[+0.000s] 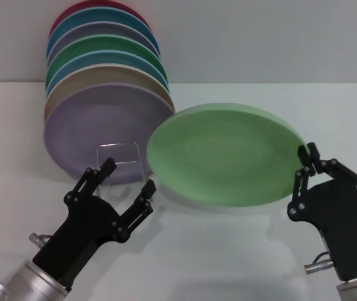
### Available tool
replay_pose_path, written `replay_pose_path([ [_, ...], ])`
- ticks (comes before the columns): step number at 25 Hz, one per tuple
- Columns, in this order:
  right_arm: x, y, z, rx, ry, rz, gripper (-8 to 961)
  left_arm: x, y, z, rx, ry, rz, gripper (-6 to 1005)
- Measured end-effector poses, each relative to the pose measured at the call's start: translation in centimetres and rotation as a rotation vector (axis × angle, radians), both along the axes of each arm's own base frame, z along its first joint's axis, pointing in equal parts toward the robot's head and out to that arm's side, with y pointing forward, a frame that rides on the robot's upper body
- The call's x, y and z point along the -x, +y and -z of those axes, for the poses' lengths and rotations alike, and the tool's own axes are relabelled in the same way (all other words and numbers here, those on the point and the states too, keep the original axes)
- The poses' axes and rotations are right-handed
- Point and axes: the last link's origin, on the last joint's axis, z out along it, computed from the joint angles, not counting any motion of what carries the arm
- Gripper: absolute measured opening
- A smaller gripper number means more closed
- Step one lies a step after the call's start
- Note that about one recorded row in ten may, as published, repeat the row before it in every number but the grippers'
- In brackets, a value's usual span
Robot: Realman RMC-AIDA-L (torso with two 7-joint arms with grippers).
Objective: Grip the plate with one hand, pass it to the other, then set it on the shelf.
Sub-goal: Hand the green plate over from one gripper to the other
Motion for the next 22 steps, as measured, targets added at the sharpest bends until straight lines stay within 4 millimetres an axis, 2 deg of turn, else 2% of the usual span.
replay_pose_path([
  [10,1.2,-1.0,0.8,-0.032,-0.13,0.019,39,0.0,0.4,0.2,0.006,0.007,-0.013,815],
  [22,1.5,-0.9,0.9,-0.033,-0.14,0.012,41,-0.3,0.6,0.4,0.015,0.007,-0.013,789],
])
